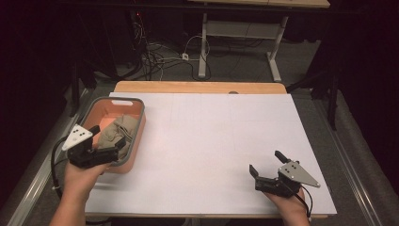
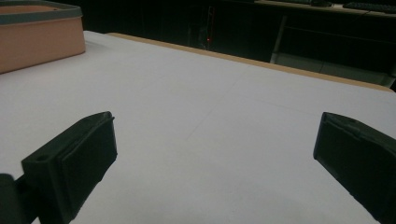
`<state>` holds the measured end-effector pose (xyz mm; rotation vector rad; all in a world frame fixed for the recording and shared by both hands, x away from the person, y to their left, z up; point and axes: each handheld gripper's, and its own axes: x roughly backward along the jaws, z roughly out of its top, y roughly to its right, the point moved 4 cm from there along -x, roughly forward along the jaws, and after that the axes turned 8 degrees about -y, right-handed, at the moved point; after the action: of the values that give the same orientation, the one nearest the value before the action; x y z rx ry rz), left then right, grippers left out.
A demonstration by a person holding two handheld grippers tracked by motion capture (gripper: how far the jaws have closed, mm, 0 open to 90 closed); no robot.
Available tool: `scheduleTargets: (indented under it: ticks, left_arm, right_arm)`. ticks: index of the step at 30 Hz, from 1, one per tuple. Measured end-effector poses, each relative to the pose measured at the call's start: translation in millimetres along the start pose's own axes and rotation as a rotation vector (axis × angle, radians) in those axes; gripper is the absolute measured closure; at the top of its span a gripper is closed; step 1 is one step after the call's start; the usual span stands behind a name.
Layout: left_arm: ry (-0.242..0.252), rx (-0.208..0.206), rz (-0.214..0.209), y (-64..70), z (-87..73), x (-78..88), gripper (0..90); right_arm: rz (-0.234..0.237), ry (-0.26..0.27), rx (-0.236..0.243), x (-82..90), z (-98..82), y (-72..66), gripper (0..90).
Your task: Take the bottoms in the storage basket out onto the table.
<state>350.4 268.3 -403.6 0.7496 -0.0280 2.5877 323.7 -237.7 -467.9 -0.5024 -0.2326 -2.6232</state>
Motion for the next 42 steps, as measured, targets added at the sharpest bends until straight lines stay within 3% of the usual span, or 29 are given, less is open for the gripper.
scheduleTargets:
  ticks: [3, 7, 11, 23, 24, 26, 31, 35, 38, 40, 42]
  left_arm:
    - [-0.024, 0.036, -0.001, -8.7, 9.3, -10.4, 0.0]
    - [-0.086, 0.064, 0.041, -24.1, 21.4, -24.5, 0.0]
    - [-0.170, 0.060, 0.080, -38.2, 30.1, -38.6, 0.0]
    - [-0.326, 0.126, 0.098, -63.1, 31.6, -72.9, 0.0]
    - [-0.383, 0.128, 0.113, -67.7, 29.3, -80.5, 0.0]
    - [-0.423, 0.128, 0.131, -70.7, 27.6, -85.8, 0.0]
    - [-0.575, 0.158, 0.125, -77.4, 18.4, -102.0, 0.0]
    - [-0.727, 0.162, 0.156, -82.0, 6.0, -110.3, 0.0]
    - [-0.800, 0.160, 0.180, -80.6, 0.4, -111.9, 0.0]
    - [-0.855, 0.165, 0.176, -79.4, -2.3, -111.7, 0.0]
    - [-0.905, 0.197, 0.151, -78.6, -3.6, -110.2, 0.0]
  right_arm:
    - [0.000, 0.002, -0.002, 0.9, 0.3, 0.6, 0.0]
    - [-0.002, 0.007, 0.000, 2.3, 0.8, 0.4, 0.0]
    - [-0.005, 0.004, -0.001, 1.8, 0.2, 1.2, 0.0]
    - [-0.004, 0.003, 0.009, 1.3, 0.9, -1.3, 0.0]
    - [-0.004, 0.001, 0.018, 1.0, 0.6, -1.2, 0.0]
    - [-0.004, 0.001, 0.017, 0.9, 0.5, -1.2, 0.0]
    - [-0.002, -0.002, 0.017, 0.1, -0.1, -1.7, 0.0]
    - [-0.003, 0.000, 0.017, 0.8, 0.3, -2.3, 0.0]
    - [-0.005, -0.004, 0.017, 0.9, 0.2, -2.5, 0.0]
    - [-0.006, -0.001, 0.016, 1.2, 0.4, -2.5, 0.0]
    - [-0.006, 0.002, 0.015, 1.8, 1.1, -2.4, 0.0]
